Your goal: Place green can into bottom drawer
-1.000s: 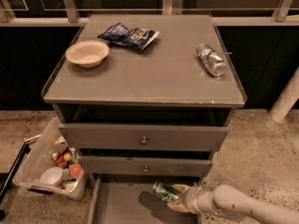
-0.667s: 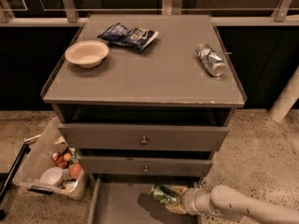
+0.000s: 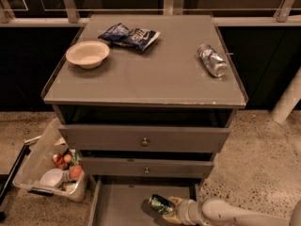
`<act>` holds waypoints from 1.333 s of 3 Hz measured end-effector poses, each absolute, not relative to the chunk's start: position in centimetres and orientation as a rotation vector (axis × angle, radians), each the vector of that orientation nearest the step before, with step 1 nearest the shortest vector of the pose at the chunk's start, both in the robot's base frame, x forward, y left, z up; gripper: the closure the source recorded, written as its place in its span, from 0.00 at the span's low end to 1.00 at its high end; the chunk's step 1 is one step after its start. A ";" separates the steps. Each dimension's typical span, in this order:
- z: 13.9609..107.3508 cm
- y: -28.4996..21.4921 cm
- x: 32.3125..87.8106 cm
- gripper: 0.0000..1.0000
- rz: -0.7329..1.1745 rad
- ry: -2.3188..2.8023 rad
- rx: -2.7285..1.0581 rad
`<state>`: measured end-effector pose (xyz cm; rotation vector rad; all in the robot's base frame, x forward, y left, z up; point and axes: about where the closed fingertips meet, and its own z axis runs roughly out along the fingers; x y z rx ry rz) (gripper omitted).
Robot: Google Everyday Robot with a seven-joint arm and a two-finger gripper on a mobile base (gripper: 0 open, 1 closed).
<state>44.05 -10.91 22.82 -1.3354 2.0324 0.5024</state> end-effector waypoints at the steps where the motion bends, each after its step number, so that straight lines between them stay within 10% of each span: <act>1: 18.1 -10.7 43.7 1.00 0.487 2.036 -1.350; 2: 14.9 -10.2 44.0 1.00 0.465 2.041 -1.369; 4: 14.7 -10.1 43.9 0.57 0.467 2.042 -1.367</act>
Offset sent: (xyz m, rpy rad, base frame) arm 0.0048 0.0098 -0.1178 -0.0716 -0.0157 0.0154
